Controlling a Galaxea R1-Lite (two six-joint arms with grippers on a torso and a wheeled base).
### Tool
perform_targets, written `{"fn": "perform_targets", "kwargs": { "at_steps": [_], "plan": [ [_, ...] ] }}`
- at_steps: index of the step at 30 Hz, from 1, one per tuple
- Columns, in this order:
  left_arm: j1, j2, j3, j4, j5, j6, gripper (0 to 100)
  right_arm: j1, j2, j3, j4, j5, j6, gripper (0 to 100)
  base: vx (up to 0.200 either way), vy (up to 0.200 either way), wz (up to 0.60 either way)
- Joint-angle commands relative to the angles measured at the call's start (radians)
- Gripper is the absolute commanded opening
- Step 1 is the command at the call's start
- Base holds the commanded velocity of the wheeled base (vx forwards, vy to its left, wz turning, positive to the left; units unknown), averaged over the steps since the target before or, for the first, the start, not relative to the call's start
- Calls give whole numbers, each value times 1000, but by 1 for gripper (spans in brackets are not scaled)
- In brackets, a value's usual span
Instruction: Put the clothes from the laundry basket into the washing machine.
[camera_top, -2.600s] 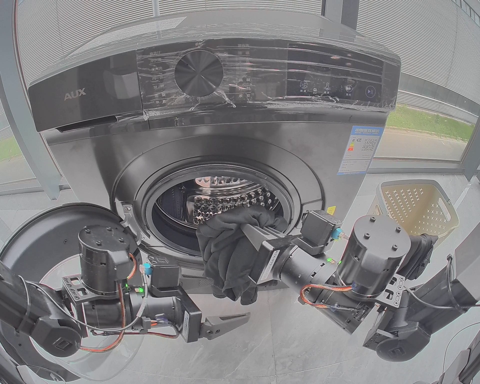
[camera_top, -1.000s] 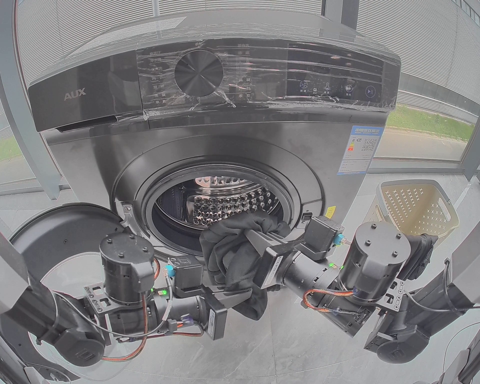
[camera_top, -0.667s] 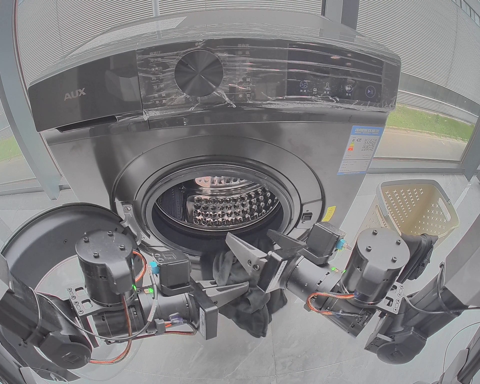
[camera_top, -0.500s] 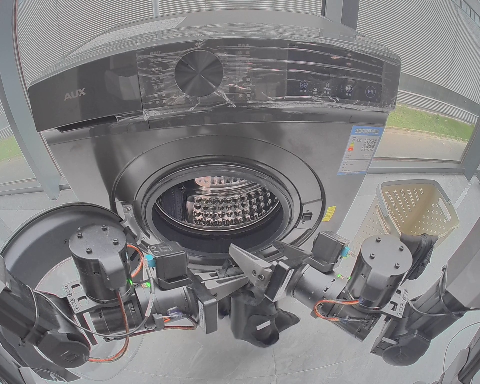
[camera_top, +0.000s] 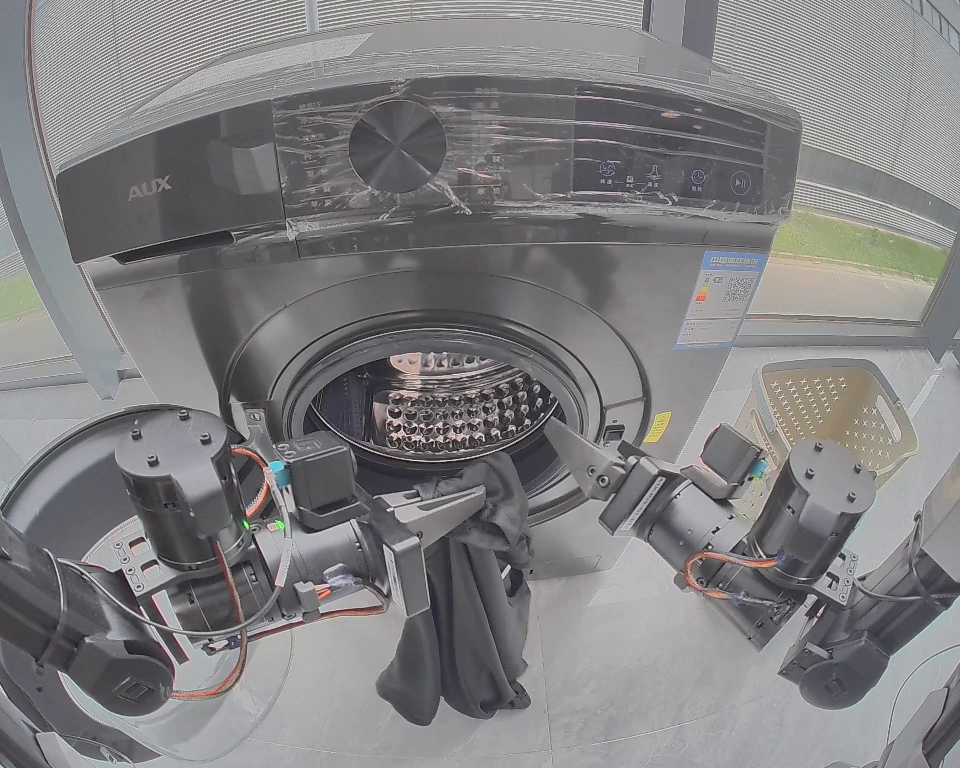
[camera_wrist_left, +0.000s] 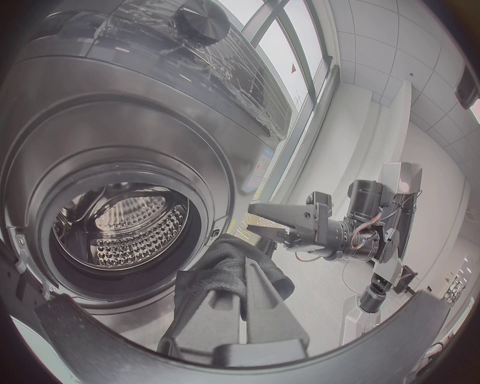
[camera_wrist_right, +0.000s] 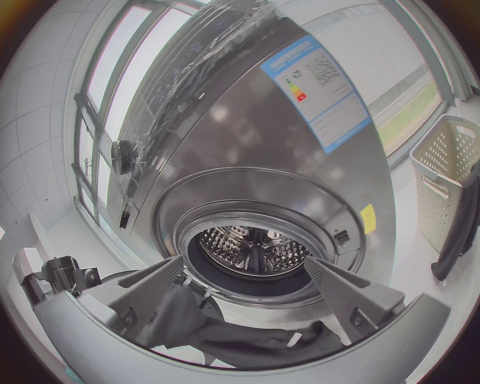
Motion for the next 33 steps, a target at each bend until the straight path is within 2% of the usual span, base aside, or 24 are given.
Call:
{"fn": "perform_targets", "kwargs": {
  "at_steps": [1, 5, 7, 9, 11, 14, 16, 17, 19, 21, 27, 31, 32, 33],
  "plan": [
    [9, -34, -12, -7, 6, -10, 0, -55, -5, 119, -24, 51, 5, 100, 0, 0, 0],
    [11, -80, -15, -3, 6, -19, 0, -50, -7, 243, -38, 141, -21, 100, 0, 0, 0],
    [11, -106, -9, 0, 4, -34, 0, -47, -4, 265, -44, 155, -21, 100, 0, 0, 0],
    [11, -126, -3, 0, 3, -53, 0, -47, 4, 246, -56, 144, -17, 100, 0, 0, 0],
    [11, -132, 0, -5, 4, -57, 0, -50, 32, 213, -64, 135, -15, 100, 0, 0, 0],
    [12, -152, 5, -5, 3, -59, 0, -42, 104, 160, -75, 51, 3, 100, 0, 0, 0],
    [12, -168, 8, -3, 3, -64, 0, -41, 127, 157, -104, 22, 28, 100, 0, 0, 0],
    [12, -174, 10, -3, 1, -64, 0, -39, 144, 164, -105, 26, 52, 100, 0, 0, 0],
    [12, -182, 13, -3, -2, -64, 0, -39, 160, 167, -105, 38, 71, 100, 0, 0, 0],
    [12, -192, 16, -3, -3, -64, 0, -36, 170, 170, -104, 52, 69, 100, 0, 0, 0],
    [15, -212, 16, 1, -3, -64, 0, -2, 214, 162, -105, 54, 63, 100, 0, 0, 0],
    [17, -220, 17, 6, -3, -64, 0, -1, 245, 150, -104, 41, 89, 100, 0, 0, 0],
    [17, -221, 17, 6, -3, -64, 0, -1, 246, 159, -104, 49, 94, 100, 0, 0, 0],
    [17, -224, 17, 4, -5, -64, 0, 2, 257, 210, -104, 74, 86, 100, 0, 0, 0]
  ]
}}
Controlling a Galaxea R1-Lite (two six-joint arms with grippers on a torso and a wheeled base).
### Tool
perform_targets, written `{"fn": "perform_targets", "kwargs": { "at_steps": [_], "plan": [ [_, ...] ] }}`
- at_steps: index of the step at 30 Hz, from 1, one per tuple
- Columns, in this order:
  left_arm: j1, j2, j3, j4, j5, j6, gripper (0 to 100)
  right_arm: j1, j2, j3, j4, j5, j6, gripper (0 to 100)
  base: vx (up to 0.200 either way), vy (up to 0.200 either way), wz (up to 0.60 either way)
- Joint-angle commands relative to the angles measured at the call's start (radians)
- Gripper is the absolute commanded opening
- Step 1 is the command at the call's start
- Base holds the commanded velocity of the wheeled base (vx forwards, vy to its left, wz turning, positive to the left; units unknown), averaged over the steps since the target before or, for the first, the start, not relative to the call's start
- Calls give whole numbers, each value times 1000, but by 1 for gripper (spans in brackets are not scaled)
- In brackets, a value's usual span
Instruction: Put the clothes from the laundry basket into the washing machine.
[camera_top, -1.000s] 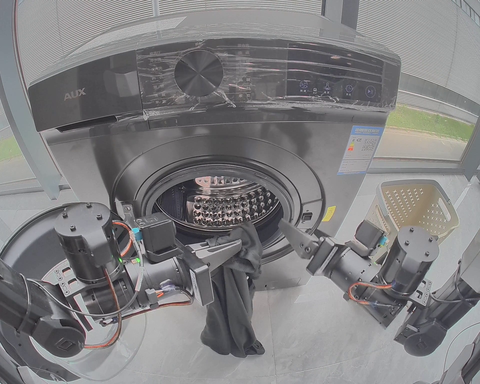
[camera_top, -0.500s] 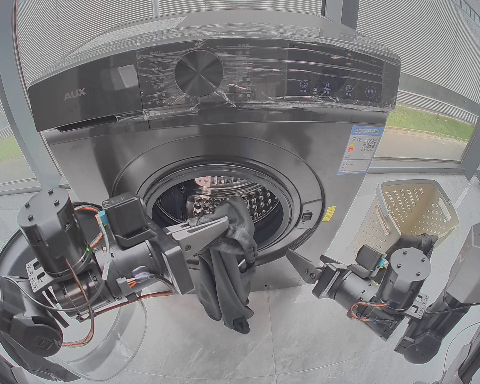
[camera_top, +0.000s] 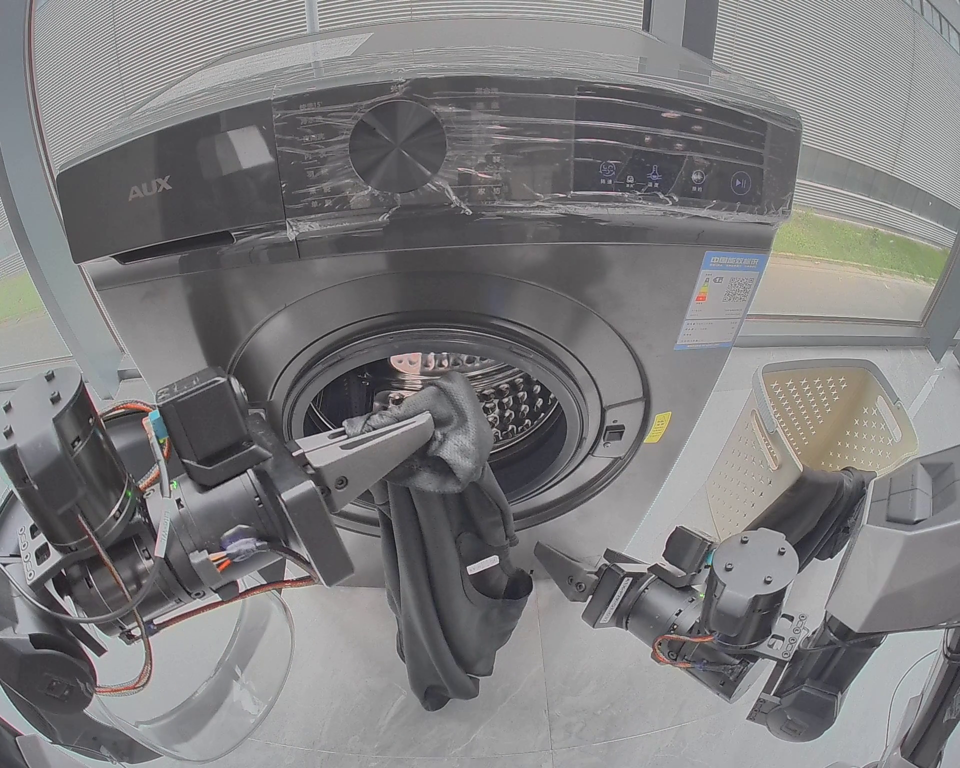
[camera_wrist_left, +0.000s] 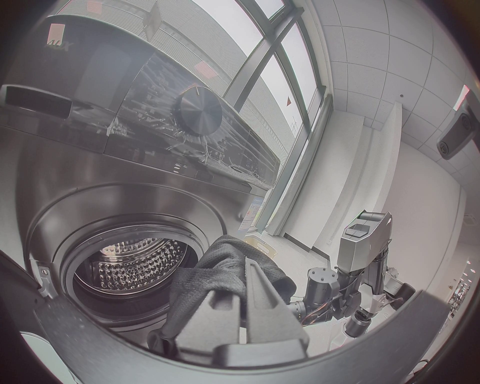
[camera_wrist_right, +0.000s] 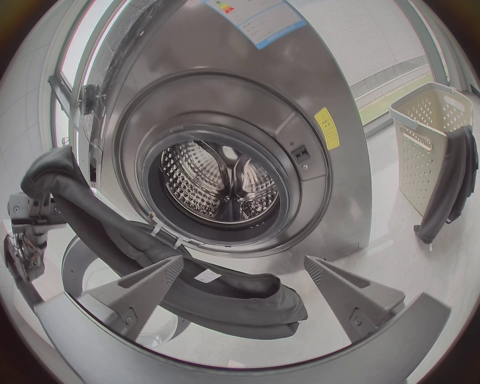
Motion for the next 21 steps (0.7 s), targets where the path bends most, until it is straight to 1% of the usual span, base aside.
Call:
{"fn": "perform_targets", "kwargs": {
  "at_steps": [1, 2, 4, 5, 6, 7, 9, 10, 11, 12, 13, 16, 19, 21],
  "plan": [
    [1, -20, 0, 1, -1, -1, 0, 9, 49, 82, 1, 66, -9, 100, 0, 0, 0],
    [1, -21, 0, 1, -1, -1, 0, 9, 53, 101, 1, 109, -19, 100, 0, 0, 0],
    [1, -24, 2, 1, -3, -1, 0, -2, 53, 145, 0, 226, -62, 100, 0, 0, 0],
    [1, -24, 2, 1, -3, -1, 0, -2, 53, 145, 0, 226, -62, 100, 0, 0, 0],
    [1, -27, 10, -1, -4, -1, 0, -13, 55, 159, 0, 307, -118, 100, 0, 0, 0],
    [1, -32, 13, -2, -4, -1, 0, -31, 59, 154, 1, 330, -152, 100, 0, 0, 0],
    [-1, -38, 16, -1, -6, -1, 0, -73, 84, 144, 1, 352, -195, 100, 0, 0, 0],
    [-1, -38, 16, -1, -6, -1, 0, -73, 84, 144, 1, 352, -195, 100, 0, 0, 0],
    [1, -41, 22, -2, -6, -1, 0, -105, 121, 131, 1, 382, -246, 100, 0, 0, 0],
    [1, -41, 22, -2, -6, -1, 0, -105, 121, 131, 1, 382, -246, 100, 0, 0, 0],
    [1, -43, 22, -2, -6, -1, 0, -122, 151, 130, 1, 419, -292, 100, 0, 0, 0],
    [1, -43, 20, -2, -7, -1, 0, -133, 171, 124, 1, 436, -310, 100, 0, 0, 0],
    [-1, -43, 20, -4, -7, -1, 0, -134, 190, 93, 1, 436, -318, 100, 0, 0, 0],
    [-2, -43, 20, -4, -7, -1, 0, -139, 205, 70, 1, 436, -336, 100, 0, 0, 0]
  ]
}}
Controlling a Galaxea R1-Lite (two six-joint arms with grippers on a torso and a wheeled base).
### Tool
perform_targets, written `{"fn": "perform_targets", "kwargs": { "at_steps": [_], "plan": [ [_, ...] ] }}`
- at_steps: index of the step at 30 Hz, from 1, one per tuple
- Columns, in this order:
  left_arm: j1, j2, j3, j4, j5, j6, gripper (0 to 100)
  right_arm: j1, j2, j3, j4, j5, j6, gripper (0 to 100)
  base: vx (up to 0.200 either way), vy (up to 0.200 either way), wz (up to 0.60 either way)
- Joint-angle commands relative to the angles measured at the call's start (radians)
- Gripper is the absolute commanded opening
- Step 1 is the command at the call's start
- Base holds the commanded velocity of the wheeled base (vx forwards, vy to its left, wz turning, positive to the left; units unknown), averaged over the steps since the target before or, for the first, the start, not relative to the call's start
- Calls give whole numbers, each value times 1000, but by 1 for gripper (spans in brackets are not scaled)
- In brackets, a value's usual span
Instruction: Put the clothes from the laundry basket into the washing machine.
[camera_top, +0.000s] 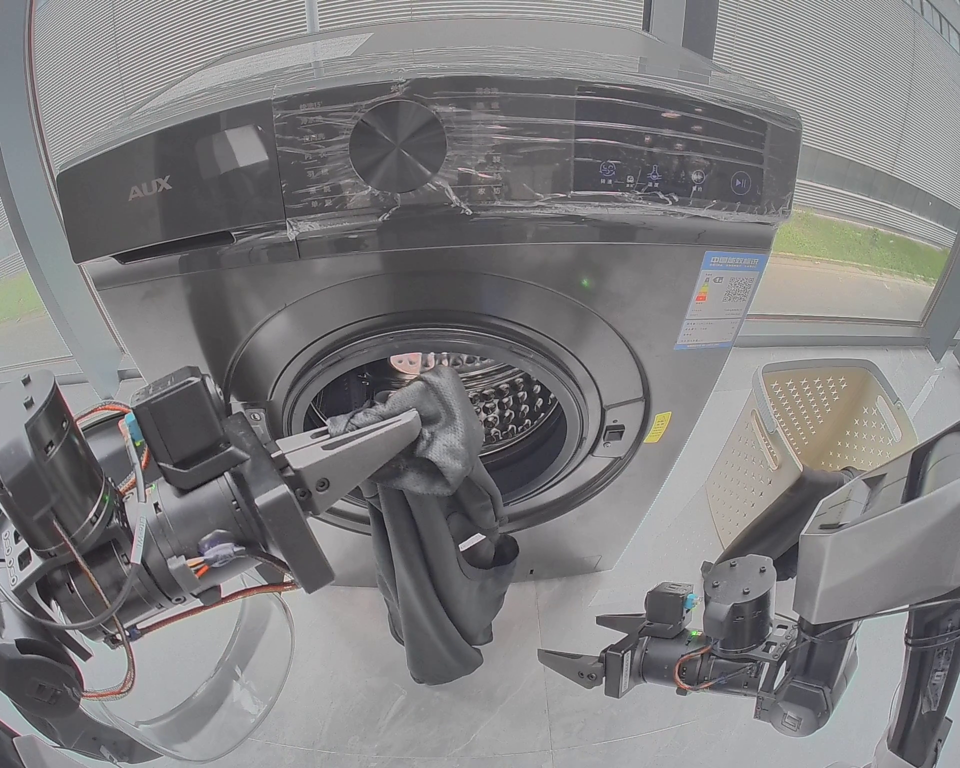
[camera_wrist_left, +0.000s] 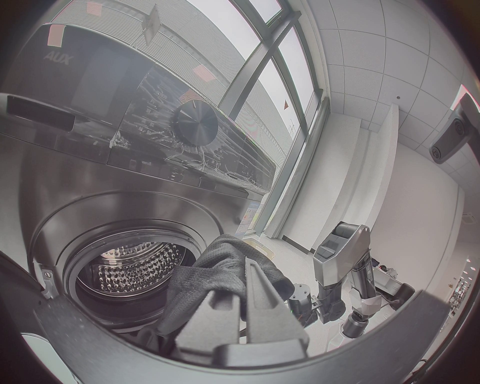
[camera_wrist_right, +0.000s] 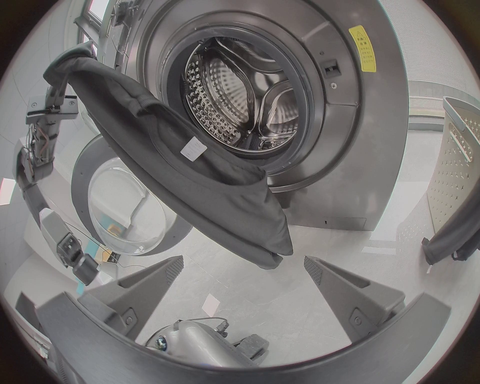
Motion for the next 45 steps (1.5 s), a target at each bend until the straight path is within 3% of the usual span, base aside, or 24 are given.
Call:
{"fn": "perform_targets", "kwargs": {
  "at_steps": [1, 14, 28, 29, 36, 42, 45],
  "plan": [
    [-2, -4, 1, -1, 0, 0, 0, -11, 61, -48, 0, 1, -29, 100, 0, 0, 0],
    [-10, -5, -8, -3, 0, 0, 0, -8, 176, -284, 78, 33, -47, 100, 0, 0, 0],
    [-10, -30, 1, -3, 0, 0, 0, 36, 242, -433, 58, 75, -32, 100, 0, 0, 0],
    [-10, -30, 3, -3, 0, 0, 0, 39, 243, -434, 57, 81, -32, 0, 0, 0, 0],
    [-5, -38, 13, -3, 0, 0, 0, 62, 256, -425, -1, 84, -4, 0, 0, 0, 0],
    [-1, -34, 24, -6, 0, -2, 0, 61, 193, -362, -4, 79, -1, 0, 0, 0, 0],
    [2, -33, 30, -7, 3, -23, 0, 51, 91, -278, -1, 78, 1, 0, 0, 0, 0]
  ]
}}
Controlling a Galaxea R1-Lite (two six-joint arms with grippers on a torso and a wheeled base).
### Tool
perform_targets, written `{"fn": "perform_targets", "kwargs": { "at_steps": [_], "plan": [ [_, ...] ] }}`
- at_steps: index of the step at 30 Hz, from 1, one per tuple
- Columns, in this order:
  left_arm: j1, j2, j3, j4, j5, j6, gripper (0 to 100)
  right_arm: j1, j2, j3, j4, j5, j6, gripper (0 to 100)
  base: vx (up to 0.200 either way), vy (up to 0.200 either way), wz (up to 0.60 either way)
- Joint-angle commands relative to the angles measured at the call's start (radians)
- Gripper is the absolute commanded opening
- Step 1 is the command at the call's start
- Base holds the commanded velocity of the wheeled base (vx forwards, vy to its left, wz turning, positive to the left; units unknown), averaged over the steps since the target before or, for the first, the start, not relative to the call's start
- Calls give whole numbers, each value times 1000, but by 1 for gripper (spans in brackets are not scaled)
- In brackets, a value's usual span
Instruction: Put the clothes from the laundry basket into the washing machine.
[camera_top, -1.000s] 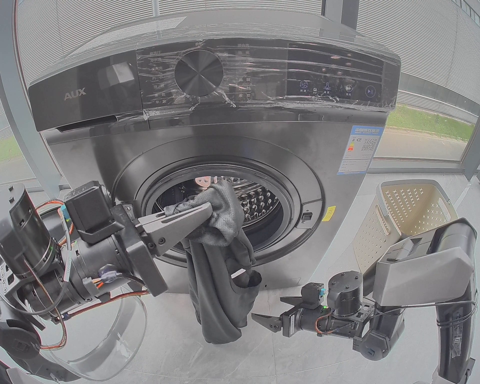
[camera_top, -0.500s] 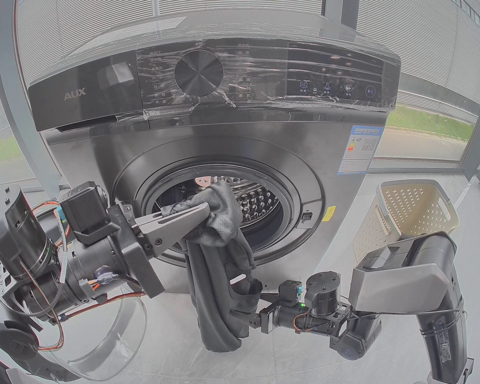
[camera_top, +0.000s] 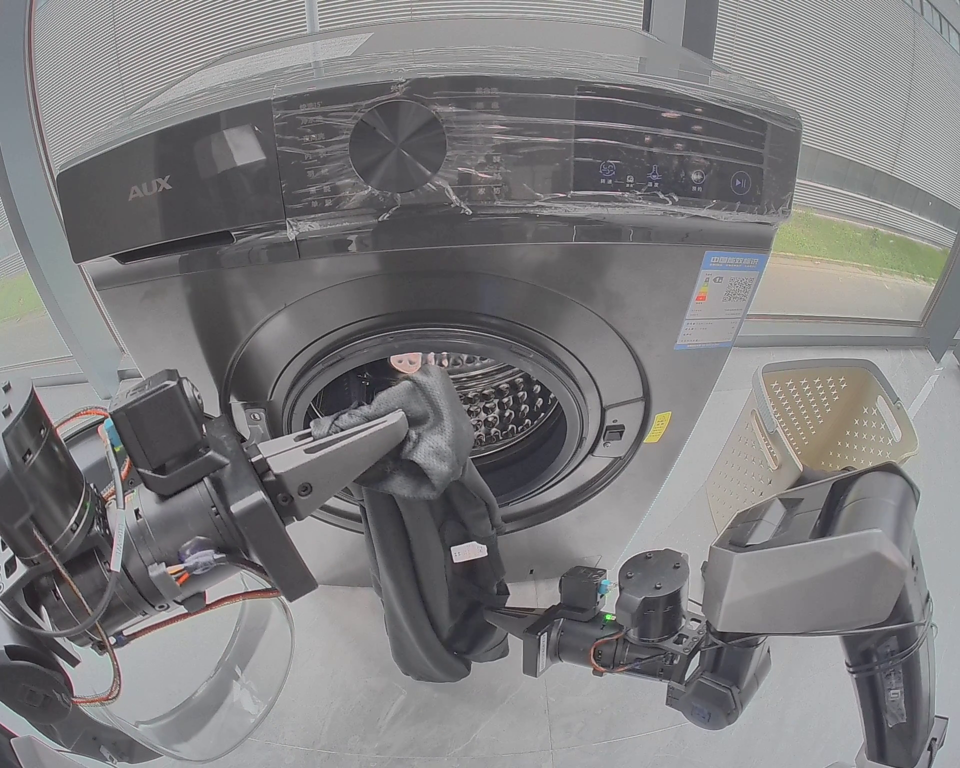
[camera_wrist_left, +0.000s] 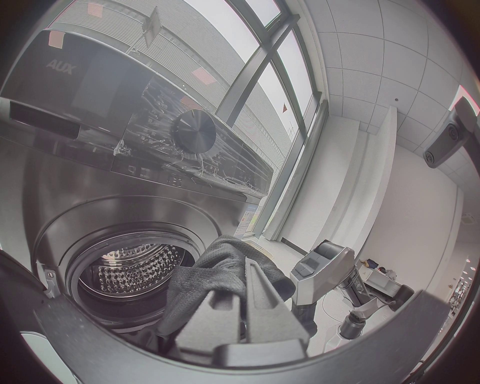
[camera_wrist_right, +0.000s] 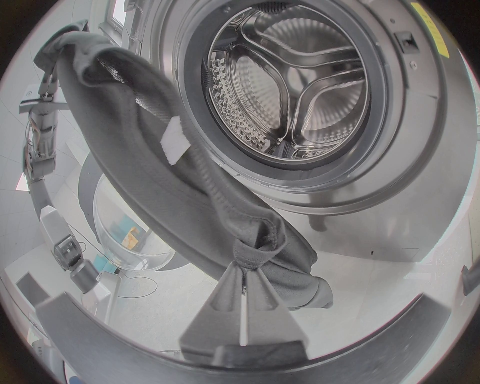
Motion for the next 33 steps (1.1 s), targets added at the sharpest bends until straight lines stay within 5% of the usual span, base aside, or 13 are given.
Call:
{"fn": "perform_targets", "kwargs": {
  "at_steps": [1, 13, 14, 33],
  "plan": [
    [4, 3, 11, -3, 2, -25, 0, -10, -138, 103, 3, -2, 0, 0, 0, 0, 0],
    [1, -2, 7, -6, 2, -35, 0, -11, -81, 121, 9, -28, -5, 0, 0, 0, 0],
    [1, -2, 11, -6, 2, -35, 0, -13, -61, 112, 8, -28, -5, 100, 0, 0, 0],
    [-8, -7, 11, -6, -7, -33, 0, -43, 49, -166, 149, 4, -23, 100, 0, 0, 0]
  ]
}}
